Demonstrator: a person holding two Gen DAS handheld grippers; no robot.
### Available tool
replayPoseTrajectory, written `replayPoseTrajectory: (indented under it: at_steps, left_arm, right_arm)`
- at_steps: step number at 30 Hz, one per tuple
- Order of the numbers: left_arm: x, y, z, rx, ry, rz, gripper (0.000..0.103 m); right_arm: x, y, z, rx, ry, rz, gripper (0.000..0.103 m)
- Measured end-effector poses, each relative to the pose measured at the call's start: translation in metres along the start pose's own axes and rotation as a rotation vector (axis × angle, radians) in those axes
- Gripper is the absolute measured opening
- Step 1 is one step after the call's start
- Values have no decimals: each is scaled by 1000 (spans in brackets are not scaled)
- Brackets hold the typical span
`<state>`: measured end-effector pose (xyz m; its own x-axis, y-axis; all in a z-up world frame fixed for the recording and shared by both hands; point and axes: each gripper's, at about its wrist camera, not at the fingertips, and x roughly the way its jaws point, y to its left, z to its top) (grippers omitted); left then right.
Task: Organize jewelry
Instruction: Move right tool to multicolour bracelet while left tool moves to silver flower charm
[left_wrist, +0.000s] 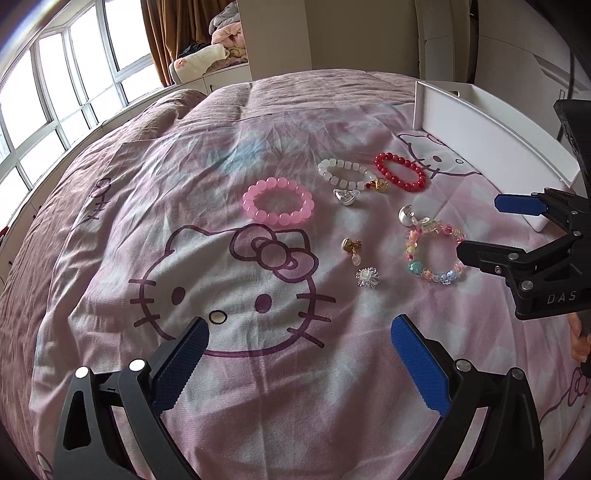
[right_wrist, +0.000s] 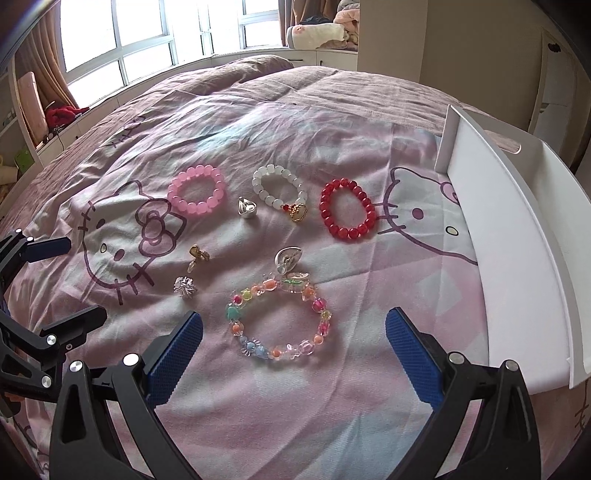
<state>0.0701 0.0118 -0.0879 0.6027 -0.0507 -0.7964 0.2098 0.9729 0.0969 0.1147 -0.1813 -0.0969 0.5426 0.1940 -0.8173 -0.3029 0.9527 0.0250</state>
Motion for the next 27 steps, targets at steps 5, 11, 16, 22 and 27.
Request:
replayPoseTrajectory:
  at_steps: [5,11,16,22,27]
  left_arm:
    - [9,-17,12,37,-38,-37,100]
    - [26,-39,16,100,-58,-55,97]
    - [48,-41,17,81,-9,-87,73]
    - [60,-39,12,62,5,-85,59]
    - [62,-39,13,55,-3,-90,43]
  right_arm:
    - [15,-7,-1,-9,25,8,86]
    - [31,-19,-7,3,64,24,68]
    - [37,-29,-12,27,71,45,57]
    - [37,-31,-18,23,54,64,37]
    - [38,-31,-22,38,53,116,20]
